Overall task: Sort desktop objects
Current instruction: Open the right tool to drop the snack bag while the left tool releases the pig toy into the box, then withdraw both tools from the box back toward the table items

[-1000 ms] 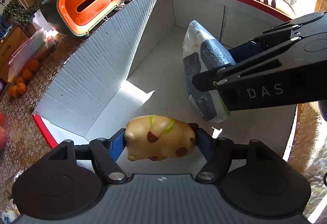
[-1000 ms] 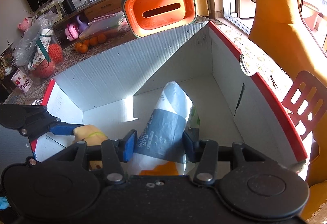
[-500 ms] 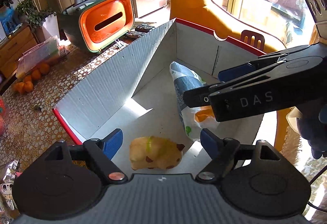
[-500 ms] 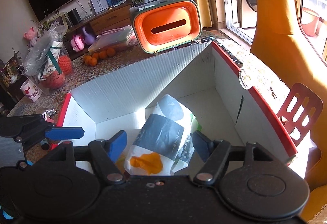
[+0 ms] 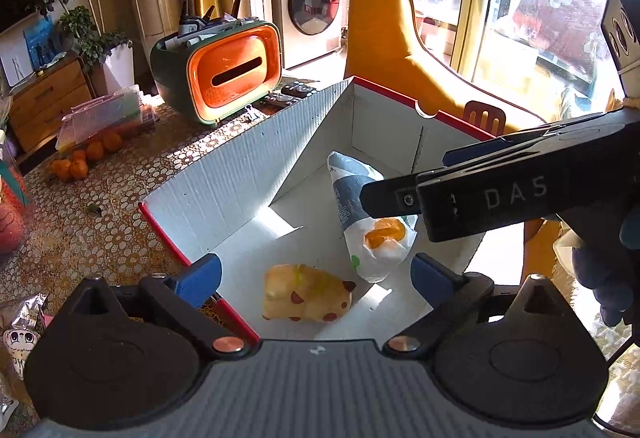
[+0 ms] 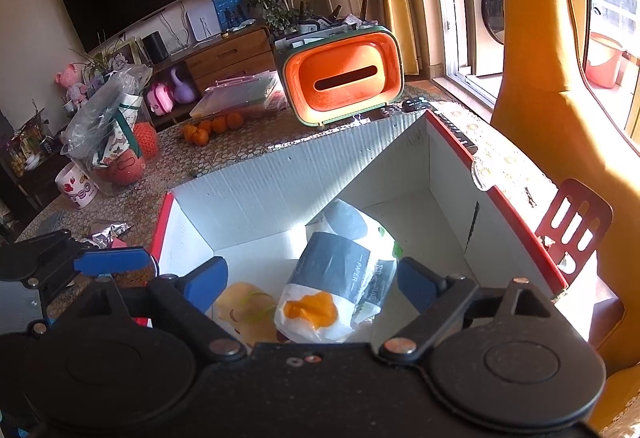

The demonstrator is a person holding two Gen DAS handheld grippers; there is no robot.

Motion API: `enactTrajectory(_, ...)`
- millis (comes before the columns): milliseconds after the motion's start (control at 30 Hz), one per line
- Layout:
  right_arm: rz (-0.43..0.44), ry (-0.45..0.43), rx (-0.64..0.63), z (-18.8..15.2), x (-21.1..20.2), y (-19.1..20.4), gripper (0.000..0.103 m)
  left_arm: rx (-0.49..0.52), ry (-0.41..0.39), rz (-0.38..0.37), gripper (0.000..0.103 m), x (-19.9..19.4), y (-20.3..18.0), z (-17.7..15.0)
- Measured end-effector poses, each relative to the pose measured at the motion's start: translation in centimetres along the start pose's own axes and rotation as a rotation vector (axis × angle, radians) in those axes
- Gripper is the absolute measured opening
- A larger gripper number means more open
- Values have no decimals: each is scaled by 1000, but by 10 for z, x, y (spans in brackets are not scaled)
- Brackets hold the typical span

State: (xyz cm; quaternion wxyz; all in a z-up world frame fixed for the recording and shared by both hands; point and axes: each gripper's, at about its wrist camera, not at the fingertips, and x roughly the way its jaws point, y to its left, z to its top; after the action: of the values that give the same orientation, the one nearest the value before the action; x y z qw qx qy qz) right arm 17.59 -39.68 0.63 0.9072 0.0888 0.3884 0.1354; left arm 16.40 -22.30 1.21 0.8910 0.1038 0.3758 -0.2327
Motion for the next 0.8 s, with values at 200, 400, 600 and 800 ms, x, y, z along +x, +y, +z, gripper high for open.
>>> enactTrajectory(200, -4, -18, 3, -4, -12, 10, 93, -28, -33, -7, 101, -17, 3, -9)
enactTrajectory(400, 0, -36, -6, -7, -25, 23, 93, -51, -72, 5, 101, -42, 9, -22)
enactTrajectory(600, 21, -50, -11, -13, -36, 39, 94, -82, -110, 34, 101, -67, 25, -34)
enactTrajectory(800, 31, -73, -48, -19, -46, 63, 94, -146, -155, 22, 101, -93, 45, -45)
